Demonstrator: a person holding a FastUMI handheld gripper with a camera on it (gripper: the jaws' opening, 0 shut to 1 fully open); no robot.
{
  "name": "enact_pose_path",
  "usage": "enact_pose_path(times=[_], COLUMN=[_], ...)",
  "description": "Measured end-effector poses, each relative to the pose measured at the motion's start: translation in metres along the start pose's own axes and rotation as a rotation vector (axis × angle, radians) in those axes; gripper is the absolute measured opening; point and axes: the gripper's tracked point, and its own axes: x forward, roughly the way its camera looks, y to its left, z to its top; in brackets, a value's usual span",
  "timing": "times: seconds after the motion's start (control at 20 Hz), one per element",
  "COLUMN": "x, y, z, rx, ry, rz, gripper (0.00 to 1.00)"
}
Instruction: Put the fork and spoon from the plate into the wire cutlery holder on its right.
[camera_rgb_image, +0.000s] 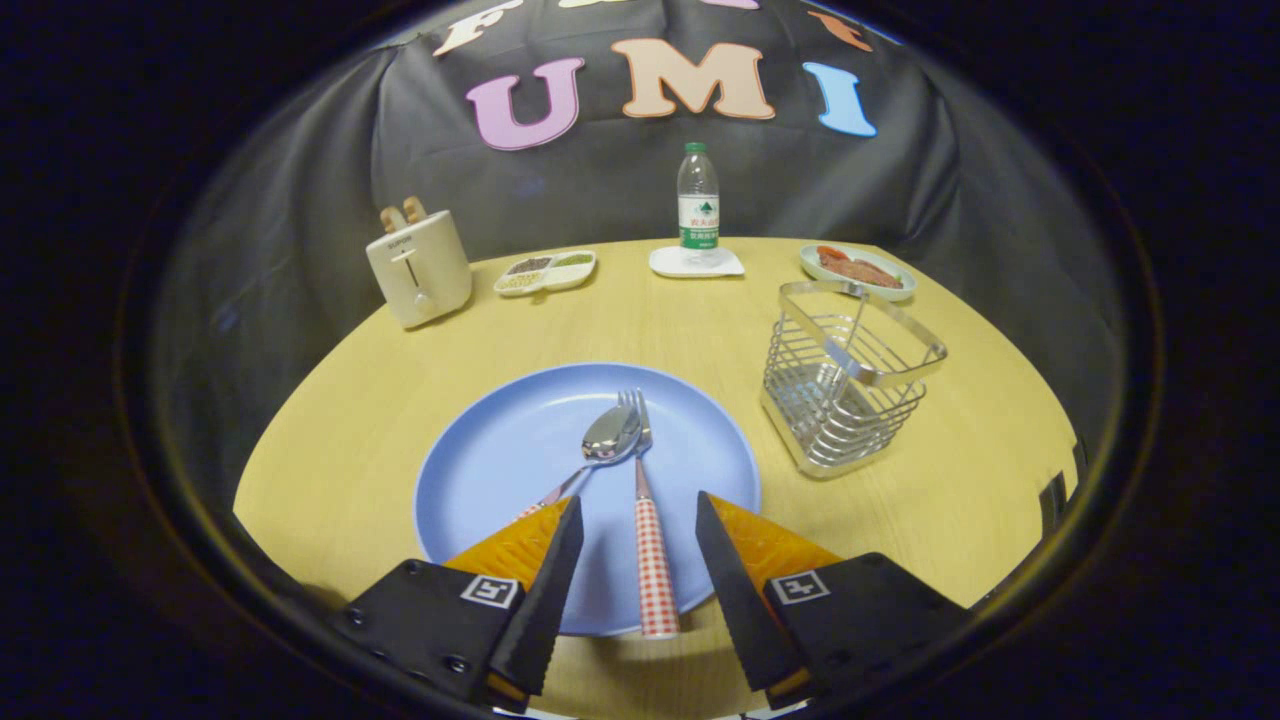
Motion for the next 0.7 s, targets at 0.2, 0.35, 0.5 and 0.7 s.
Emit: enact_pose_path(times=[0.2,0.35,0.5,0.7], x=[0.006,0.020,0.011,0.000], y=[0.001,-0.005,-0.001,-0.001], z=[-0.008,-0.012,-0.011,-0.009], rx=[0.004,0.013,0.018,0.018], ry=[0.030,0.048,0.057,0.075], rz=[-0.006,-0.027,-0.033,-0.033], gripper=[0.62,0.47,0.33,0.13])
